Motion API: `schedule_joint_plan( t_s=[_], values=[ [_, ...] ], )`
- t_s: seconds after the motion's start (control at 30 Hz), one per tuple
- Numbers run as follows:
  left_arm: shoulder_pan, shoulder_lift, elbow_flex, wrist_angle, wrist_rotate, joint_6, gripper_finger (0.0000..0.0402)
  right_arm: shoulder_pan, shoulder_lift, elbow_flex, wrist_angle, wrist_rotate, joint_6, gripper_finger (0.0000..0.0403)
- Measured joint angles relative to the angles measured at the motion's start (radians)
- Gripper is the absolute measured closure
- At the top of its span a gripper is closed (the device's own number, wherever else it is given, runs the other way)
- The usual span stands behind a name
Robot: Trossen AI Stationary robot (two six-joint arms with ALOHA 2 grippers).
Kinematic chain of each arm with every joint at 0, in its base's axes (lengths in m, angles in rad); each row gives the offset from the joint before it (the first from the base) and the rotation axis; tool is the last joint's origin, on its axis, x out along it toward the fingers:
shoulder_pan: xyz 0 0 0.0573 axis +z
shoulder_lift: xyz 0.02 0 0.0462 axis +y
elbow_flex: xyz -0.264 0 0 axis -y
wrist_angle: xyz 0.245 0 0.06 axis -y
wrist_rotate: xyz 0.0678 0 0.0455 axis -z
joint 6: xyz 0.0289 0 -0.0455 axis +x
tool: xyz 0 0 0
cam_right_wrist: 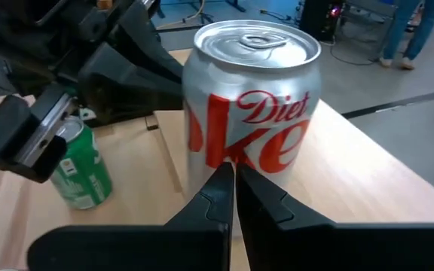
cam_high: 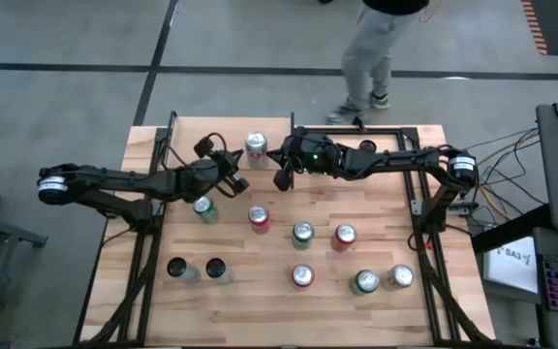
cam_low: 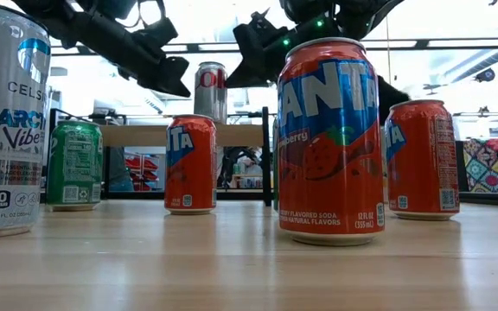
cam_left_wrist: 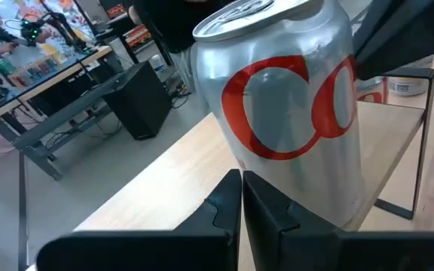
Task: Place canned beverage on shelf
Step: Put the middle silver soda can on the shelf
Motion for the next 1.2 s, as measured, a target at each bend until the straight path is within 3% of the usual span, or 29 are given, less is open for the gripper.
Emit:
schedule_joint_plan(
  t_s=[0.17,0.3,0.5,0.77,1.2],
  values=[
    [-0.011,-0.029,0.000,-0.060,0.003,0.011,0.0402,0.002,-0.002,0.000,-0.033,0.009,0.010,0.0394],
    [-0.032,-0.059,0.000,-0.146,0.020,0.007,0.0402,-0.015,-0.003,0.000,-0.053,0.075,0.014,0.0394],
    [-0.037,-0.058,0.000,-0.131,0.265,0.018,0.0402,-0.058,0.006,0.000,-0.047,0.085,0.019,0.0394],
    [-0.035,-0.021,0.000,-0.063,0.169,0.023,0.0402,-0.067,0.006,0.000,0.024,0.059,-0.009,0.0394],
    [-0.010,-0.019,0.000,-0.007,0.161,0.025,0.0402,-0.057,0.006,0.000,0.027,-0.027,-0.009,0.0394]
  ],
)
